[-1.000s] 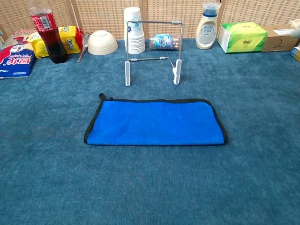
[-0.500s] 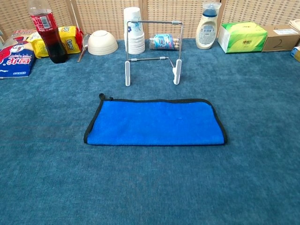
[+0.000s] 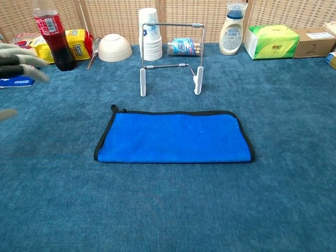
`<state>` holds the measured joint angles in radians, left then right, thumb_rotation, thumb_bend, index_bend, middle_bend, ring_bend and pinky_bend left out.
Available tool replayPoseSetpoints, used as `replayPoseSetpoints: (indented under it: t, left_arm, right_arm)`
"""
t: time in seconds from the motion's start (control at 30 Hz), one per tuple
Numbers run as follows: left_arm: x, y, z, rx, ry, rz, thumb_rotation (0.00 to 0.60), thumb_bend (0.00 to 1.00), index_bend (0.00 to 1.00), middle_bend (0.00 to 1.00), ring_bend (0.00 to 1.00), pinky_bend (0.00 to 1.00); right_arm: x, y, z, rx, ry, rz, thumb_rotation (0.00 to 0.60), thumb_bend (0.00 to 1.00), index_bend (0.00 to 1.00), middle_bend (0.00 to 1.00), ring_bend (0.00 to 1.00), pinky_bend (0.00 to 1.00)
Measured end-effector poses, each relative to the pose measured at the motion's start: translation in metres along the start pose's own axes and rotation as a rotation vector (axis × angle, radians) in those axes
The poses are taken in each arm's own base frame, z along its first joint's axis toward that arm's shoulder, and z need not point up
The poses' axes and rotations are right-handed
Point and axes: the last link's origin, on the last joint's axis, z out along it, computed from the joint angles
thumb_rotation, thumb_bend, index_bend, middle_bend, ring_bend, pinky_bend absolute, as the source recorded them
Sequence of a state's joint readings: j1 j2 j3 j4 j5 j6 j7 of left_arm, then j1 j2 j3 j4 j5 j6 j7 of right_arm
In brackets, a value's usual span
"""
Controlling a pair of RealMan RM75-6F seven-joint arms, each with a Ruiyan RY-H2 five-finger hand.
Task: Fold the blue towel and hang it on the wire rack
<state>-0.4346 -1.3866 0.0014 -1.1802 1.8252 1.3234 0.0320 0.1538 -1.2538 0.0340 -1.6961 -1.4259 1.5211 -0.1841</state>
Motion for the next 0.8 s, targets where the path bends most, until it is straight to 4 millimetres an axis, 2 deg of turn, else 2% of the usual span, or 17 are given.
replayPoseSetpoints:
  t: [0.13,0.33,0.8]
  left_arm:
    - [-0.010,0.012,0.026,-0.065,-0.023,0.000,0.600,0.16,0.03,0.00,0.00,0.00]
    - [-0.024,0.036,0.063,-0.156,-0.051,-0.002,0.600,0.15,0.01,0.00,0.00,0.00]
    - [-0.041,0.059,0.094,-0.241,-0.076,0.042,0.600,0.15,0.00,0.00,0.00,0.00]
  right_arm:
    - [0.003,0.002,-0.003,-0.014,0.006,0.007,0.600,0.29,0.09,0.04,0.00,0.00]
    - [0.010,0.006,-0.007,-0.036,0.017,0.015,0.600,0.29,0.09,0.04,0.00,0.00]
    - [0.015,0.011,-0.012,-0.064,0.025,0.040,0.600,0.29,0.09,0.03,0.00,0.00]
